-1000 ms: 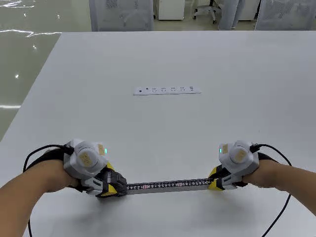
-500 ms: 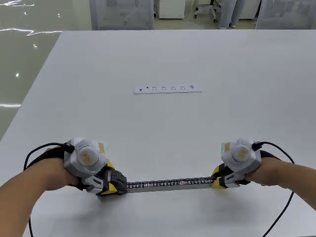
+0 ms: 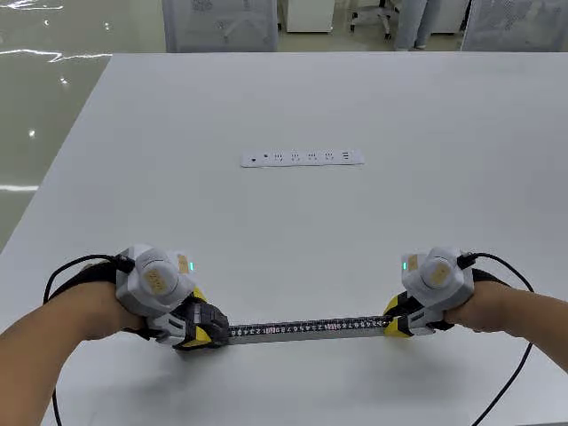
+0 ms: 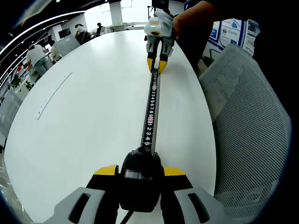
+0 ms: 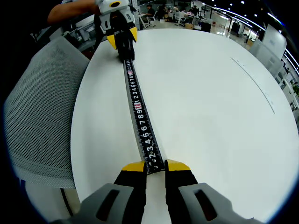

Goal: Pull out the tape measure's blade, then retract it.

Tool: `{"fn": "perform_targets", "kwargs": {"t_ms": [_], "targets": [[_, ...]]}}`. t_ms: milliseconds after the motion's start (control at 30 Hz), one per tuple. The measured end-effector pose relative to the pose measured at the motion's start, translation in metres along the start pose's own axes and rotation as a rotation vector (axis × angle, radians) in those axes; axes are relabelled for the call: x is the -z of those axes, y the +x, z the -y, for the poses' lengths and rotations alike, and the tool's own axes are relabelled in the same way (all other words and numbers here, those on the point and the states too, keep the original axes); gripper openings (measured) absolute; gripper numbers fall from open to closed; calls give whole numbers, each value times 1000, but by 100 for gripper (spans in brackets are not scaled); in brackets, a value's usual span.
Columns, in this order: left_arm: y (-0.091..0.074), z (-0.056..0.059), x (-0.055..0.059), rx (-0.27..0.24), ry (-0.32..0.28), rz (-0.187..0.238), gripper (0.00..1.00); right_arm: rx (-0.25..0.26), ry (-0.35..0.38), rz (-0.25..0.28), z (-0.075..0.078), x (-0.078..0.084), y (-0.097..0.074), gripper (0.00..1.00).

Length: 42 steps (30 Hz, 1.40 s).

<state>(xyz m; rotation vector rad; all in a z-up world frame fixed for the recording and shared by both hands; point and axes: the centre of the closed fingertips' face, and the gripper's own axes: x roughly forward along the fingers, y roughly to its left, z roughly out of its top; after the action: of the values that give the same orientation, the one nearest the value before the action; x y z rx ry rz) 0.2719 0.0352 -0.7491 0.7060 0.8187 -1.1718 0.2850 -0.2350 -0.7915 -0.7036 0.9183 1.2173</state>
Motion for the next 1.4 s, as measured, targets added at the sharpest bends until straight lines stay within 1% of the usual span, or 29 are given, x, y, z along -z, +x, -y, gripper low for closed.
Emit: {"fn": "perform_targets", "kwargs": {"t_ms": [400, 467, 533, 600, 633, 667, 700, 733, 767, 833, 900, 933, 1000, 1033, 1067, 1100, 1133, 1167, 1233, 1267, 1300, 1367, 1400], "targets": [[0, 0, 0, -4, -3, 7, 30, 3, 2, 0, 0, 1, -1, 10], [0, 0, -1, -3, 18, 11, 30, 3, -1, 0, 0, 1, 0, 11], [0, 1, -1, -6, 22, 17, 30, 4, -4, 0, -1, 0, 0, 12], [0, 0, -1, -9, 0, 30, 31, 6, -13, 0, -1, 0, 0, 12], [0, 0, 0, -7, -39, 38, 31, 10, -4, 2, 0, 0, 0, 12], [0, 0, 0, -8, -43, 38, 32, 13, 5, 4, 0, -1, 0, 13], [0, -1, 0, -10, -35, 38, 32, 16, 6, 5, 0, -1, 0, 13], [0, -1, 0, -20, -15, 45, 32, 20, -8, 5, -1, -1, 0, 13], [0, -1, 0, -31, -5, 45, 32, 20, -7, 3, -2, -1, 0, 13], [-2, -3, 1, -54, -36, 57, 32, 26, -14, -6, -2, -1, 0, 13], [-4, -4, 6, -69, -47, 52, 33, 29, -24, -12, -2, -1, -1, 14], [-5, -4, 10, -72, -58, 39, 33, 29, -26, -14, -3, -1, 0, 16], [-8, -4, 14, -79, -82, 32, 35, 28, -34, -15, -4, -1, 0, 18], [-11, -6, 13, -100, -98, 54, 36, 29, -31, -15, -5, -3, -1, 20], [-15, -9, 14, -124, -141, 82, 39, 38, -27, -8, -4, -4, -1, 22], [-17, -11, 14, -131, -170, 99, 42, 45, -26, 1, -4, -6, -2, 23], [-20, -14, 16, -152, -194, 116, 46, 59, -20, 14, -2, -9, -5, 25], [-22, -16, 18, -167, -204, 124, 52, 70, -9, 19, -1, -10, -7, 26], [-28, -18, 23, -194, -231, 132, 57, 87, 32, 41, 1, -12, -10, 29], [-30, -19, 24, -205, -239, 142, 58, 88, 40, 50, 1, -13, -12, 30], [-34, -21, 27, -231, -279, 146, 57, 89, 46, 54, 1, -11, -14, 29], [-38, -22, 30, -241, -322, 163, 57, 98, 58, 63, 0, -10, -17, 28], [-42, -23, 31, -264, -339, 178, 59, 108, 69, 72, 0, -10, -20, 30]]}}
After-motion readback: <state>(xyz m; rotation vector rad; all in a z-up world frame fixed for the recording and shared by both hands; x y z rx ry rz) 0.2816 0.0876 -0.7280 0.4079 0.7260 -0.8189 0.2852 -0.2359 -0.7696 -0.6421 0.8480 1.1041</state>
